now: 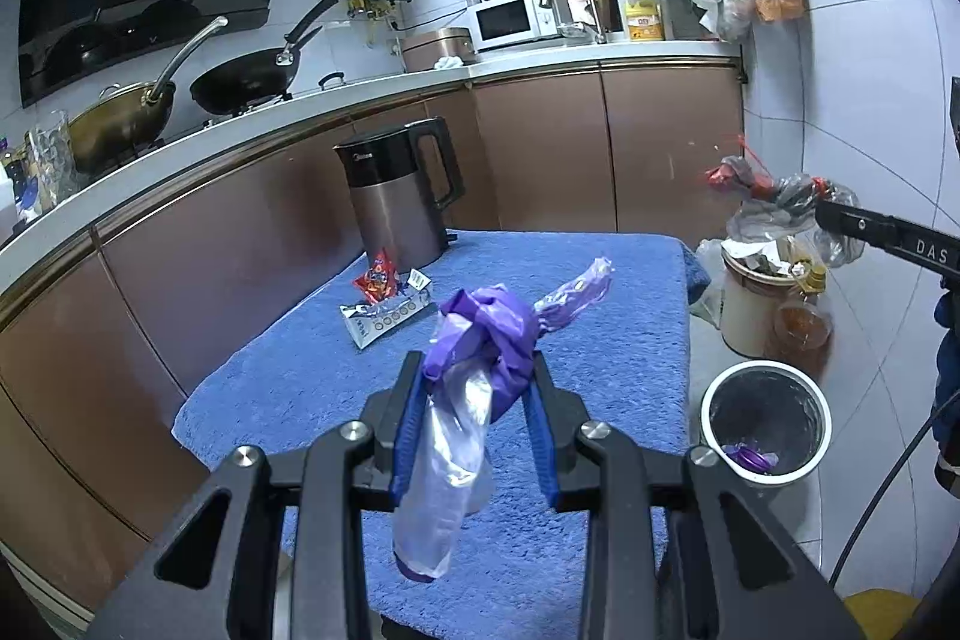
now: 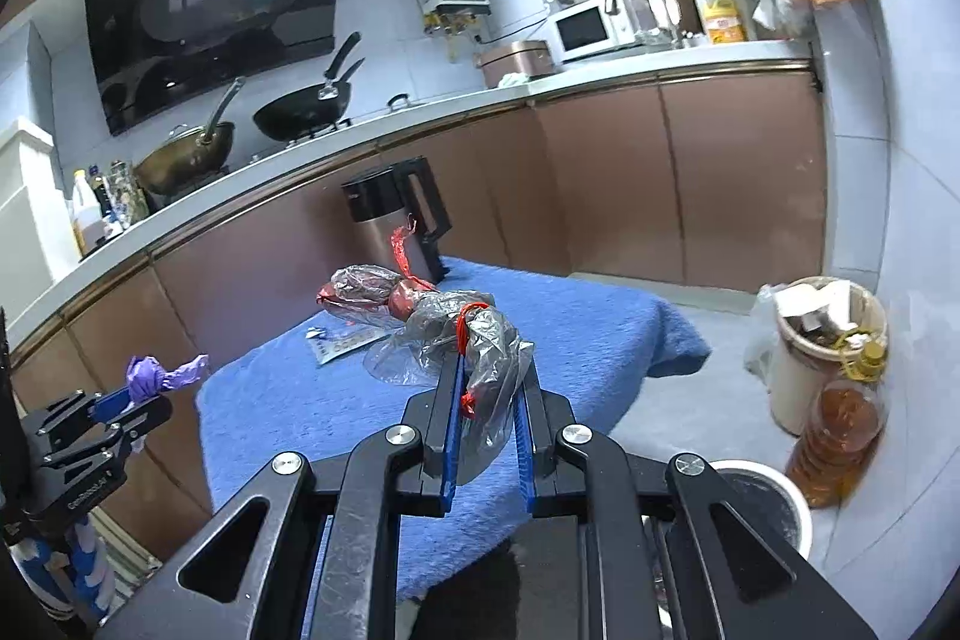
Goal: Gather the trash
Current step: 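Carry the purple wrapper and clear plastic with both tools over the trash bin, then open both tools to drop the wrappers into the bin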
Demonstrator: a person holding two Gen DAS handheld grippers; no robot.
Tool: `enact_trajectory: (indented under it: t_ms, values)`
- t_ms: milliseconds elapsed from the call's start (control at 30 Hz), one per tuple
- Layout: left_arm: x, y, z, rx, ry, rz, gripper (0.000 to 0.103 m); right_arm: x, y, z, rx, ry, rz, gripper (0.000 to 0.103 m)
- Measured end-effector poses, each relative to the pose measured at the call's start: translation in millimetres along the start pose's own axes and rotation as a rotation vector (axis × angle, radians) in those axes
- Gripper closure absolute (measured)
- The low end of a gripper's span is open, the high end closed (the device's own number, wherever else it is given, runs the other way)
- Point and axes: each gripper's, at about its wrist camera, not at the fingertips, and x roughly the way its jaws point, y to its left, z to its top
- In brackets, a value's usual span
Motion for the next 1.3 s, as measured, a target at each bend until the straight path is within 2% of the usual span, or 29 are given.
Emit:
enact_trajectory:
  t_ms: [267,767,967,1100,1300]
  values:
    - [26.2,-30.9,8.2,0.049,0.035,-0.066,0.073,6.5,-33.5,-11.9,0.062,0.023,-0.059,0.087]
    - [105.5,-141.9,18.2,0.217,0.169,-0.244,0.073,27.7,-138.8,-53.5,0.259,0.111,-0.224,0.087]
    - [146.4,-190.9,17.3,0.260,0.265,-0.359,0.071,43.2,-175.7,-78.5,0.320,0.178,-0.287,0.087]
    - [174.1,-223.7,19.4,0.241,0.345,-0.457,0.071,53.8,-198.4,-98.7,0.361,0.236,-0.331,0.086]
    - [197.5,-258.5,26.7,0.190,0.403,-0.576,0.071,76.7,-222.4,-120.3,0.388,0.303,-0.370,0.084]
